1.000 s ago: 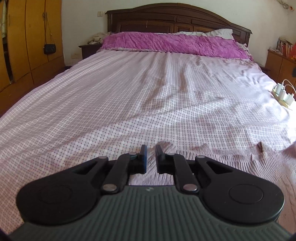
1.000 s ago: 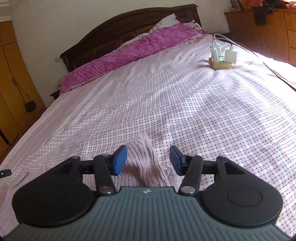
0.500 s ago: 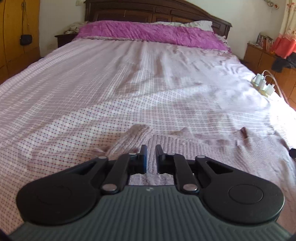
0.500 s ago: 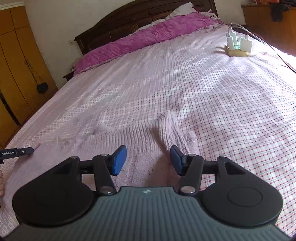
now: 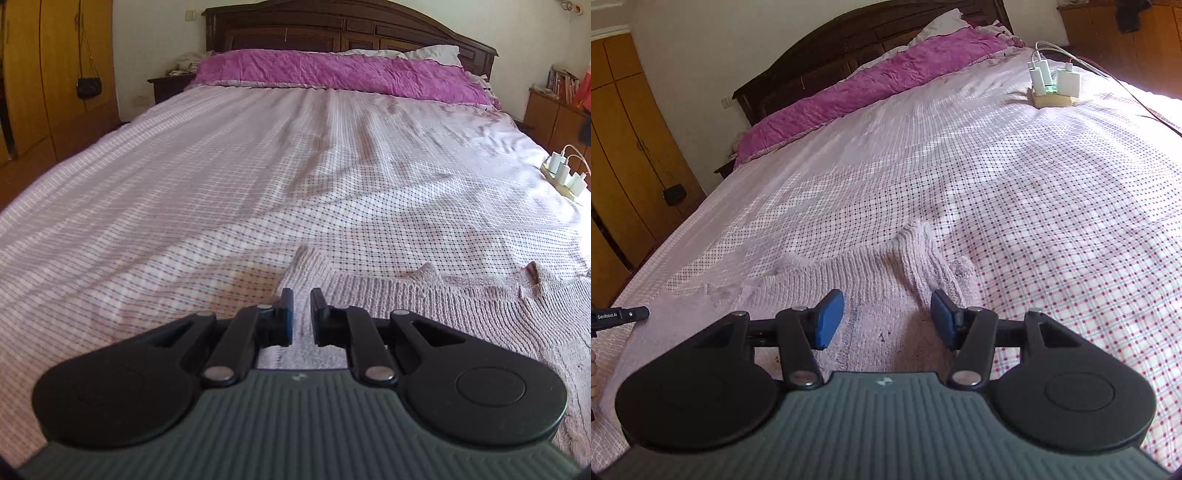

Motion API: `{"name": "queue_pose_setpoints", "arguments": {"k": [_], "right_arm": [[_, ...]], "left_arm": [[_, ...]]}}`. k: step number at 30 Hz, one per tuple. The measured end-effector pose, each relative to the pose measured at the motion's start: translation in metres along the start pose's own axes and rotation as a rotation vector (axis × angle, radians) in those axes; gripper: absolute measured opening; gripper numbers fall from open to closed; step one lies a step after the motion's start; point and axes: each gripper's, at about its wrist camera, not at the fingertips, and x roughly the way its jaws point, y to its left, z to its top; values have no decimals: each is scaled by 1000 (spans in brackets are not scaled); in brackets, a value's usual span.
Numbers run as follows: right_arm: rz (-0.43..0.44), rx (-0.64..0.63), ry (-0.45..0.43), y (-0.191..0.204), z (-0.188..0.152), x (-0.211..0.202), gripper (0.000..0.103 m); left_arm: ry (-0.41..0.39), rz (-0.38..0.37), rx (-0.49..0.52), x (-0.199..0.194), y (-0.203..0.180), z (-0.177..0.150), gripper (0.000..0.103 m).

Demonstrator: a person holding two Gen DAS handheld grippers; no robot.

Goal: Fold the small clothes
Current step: 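Fold the hem over toward the collar with both grippers and release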

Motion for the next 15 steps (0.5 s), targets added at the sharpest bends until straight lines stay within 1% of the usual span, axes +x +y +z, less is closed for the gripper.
{"name": "queue_pose_setpoints", "arguments": {"k": [6,11,13,14,15], "right_arm": [[-19,8,-18,-8,-7,-41,61],[-26,55,0,-23,-17,-69,61],[-26,69,5,-27,-21,-77,61],[-25,74,6,-29,-23,-81,61],[-23,79,10,-29,-26,-85,61]], "left_arm": [[8,3,12,-35,2,-1,12],[76,-6,0,-60,2,-14,12],[102,-5,-9,-69,2,-20,28],[110,2,-10,-73,1,-24,40],[111,8,-8,-78,0,-27,42]]}}
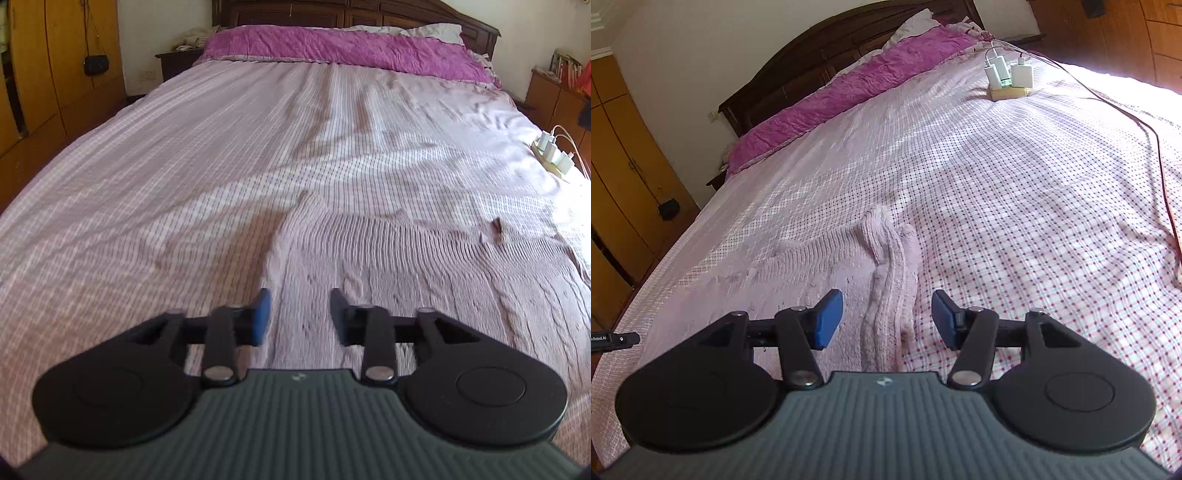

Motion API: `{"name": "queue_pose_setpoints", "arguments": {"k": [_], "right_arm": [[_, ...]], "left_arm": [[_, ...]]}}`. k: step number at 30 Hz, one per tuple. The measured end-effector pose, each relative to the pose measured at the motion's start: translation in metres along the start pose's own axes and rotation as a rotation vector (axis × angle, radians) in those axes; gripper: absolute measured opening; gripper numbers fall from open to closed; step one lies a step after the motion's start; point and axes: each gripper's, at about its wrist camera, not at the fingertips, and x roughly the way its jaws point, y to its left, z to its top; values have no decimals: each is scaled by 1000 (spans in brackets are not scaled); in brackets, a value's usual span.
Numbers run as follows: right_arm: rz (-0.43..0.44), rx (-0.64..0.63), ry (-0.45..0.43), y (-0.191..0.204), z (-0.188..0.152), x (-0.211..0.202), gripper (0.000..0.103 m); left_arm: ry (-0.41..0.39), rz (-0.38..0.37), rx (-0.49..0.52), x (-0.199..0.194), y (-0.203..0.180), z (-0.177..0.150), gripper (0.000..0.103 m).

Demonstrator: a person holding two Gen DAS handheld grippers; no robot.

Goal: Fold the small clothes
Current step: 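Fold the hem over toward the collar with both grippers and release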

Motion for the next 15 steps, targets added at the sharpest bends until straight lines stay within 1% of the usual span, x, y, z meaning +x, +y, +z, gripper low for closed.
{"name": "queue_pose_setpoints", "arguments": {"k": [3,8,15], "right_arm": [[10,16,11,-2,-5,-7,62],[35,44,39,-2,-16,-12,65],[81,121,109,-5,-33,9,65]], "left_arm": [[20,15,13,-11,-1,-11,42],[48,38,-1,-30,3,-33,44],[78,83,-1,-45,6,-56,45]]}}
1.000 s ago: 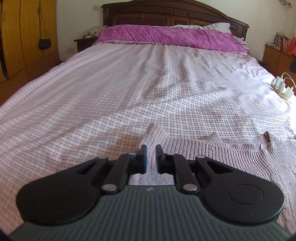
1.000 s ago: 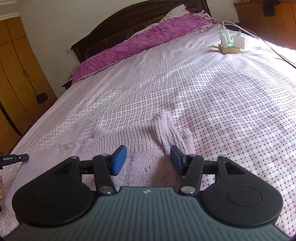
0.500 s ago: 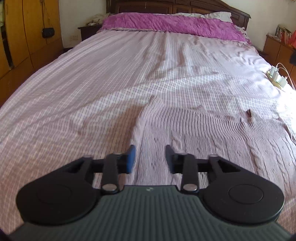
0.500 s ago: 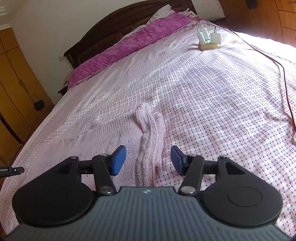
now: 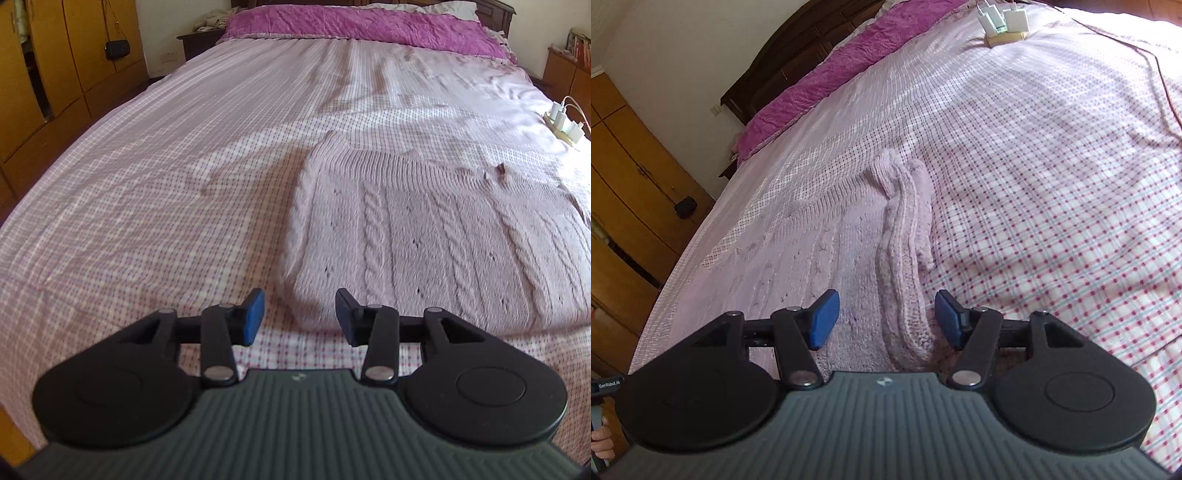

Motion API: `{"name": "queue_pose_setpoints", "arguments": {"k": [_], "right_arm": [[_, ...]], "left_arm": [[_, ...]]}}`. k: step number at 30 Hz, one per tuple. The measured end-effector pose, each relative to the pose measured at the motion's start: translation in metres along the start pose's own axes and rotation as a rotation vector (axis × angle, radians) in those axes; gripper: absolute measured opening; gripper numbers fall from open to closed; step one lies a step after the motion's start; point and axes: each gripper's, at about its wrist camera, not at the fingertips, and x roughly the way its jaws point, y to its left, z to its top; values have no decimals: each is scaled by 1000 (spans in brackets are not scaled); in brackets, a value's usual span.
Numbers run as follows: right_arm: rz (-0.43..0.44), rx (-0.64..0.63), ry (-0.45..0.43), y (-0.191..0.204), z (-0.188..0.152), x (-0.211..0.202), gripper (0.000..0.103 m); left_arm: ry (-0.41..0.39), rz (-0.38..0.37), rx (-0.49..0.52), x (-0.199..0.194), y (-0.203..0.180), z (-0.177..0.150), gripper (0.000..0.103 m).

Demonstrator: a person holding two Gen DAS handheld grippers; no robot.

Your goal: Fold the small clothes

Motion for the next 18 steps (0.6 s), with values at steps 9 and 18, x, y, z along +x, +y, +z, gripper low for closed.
{"name": "queue_pose_setpoints", "arguments": {"k": [9,18], "right_arm": [[65,36,-7,0,-3,28,66],[188,155,-10,-7,-1,34,51]], "left_arm": [[26,18,-36,0,10,-7,45],[40,12,-47,2,5,-8,45]]}}
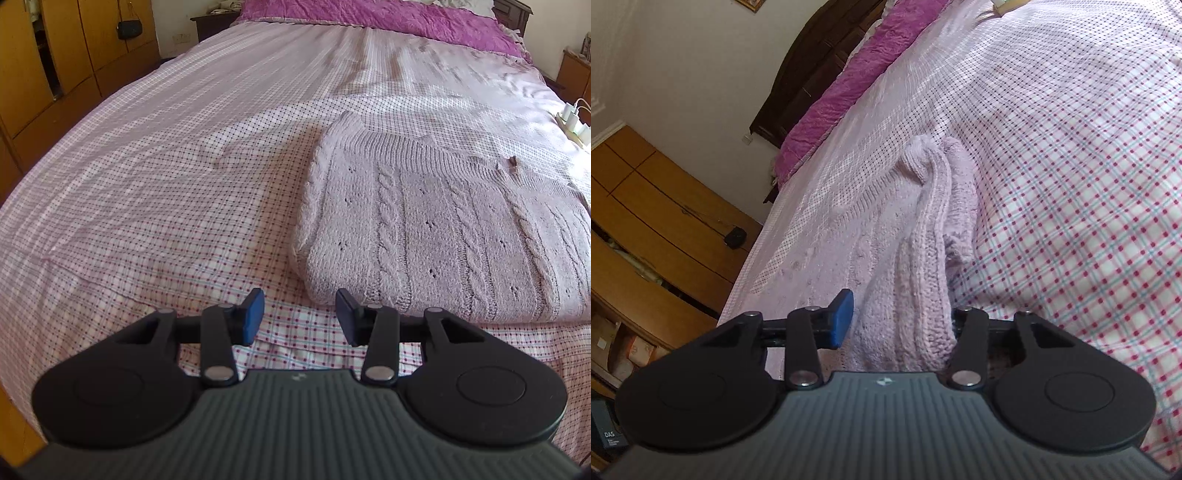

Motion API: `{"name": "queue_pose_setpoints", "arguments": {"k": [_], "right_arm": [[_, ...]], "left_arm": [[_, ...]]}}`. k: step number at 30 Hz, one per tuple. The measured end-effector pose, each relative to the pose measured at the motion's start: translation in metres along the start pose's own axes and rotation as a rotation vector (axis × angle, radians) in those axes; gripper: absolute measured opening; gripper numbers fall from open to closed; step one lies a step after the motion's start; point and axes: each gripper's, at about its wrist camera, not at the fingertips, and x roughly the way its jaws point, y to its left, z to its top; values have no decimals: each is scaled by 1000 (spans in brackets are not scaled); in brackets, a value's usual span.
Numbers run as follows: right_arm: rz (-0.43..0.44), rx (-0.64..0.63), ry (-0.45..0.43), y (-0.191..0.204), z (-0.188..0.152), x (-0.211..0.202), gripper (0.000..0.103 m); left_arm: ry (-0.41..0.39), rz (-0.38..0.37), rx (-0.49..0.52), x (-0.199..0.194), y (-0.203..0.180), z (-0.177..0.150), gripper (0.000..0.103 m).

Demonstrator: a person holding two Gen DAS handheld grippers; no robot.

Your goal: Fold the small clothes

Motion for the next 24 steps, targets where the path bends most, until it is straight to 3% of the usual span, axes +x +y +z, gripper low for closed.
{"name": "queue_pose_setpoints", "arguments": {"k": [9,11,13,24], "right_arm": [[9,80,-65,-10,-2,7,51],[7,93,-80,-9,-2,5,47],[-18,77,-90,-7,-1,2,32],[-19,-74,-146,43,11,-14,29]], "left_arm": [[5,2,12,3,-6,2,45],[11,-1,7,4,-6,3,45],[10,-6,8,3,-5,3,45],[-13,25,-20,-7,20,6,45]]}}
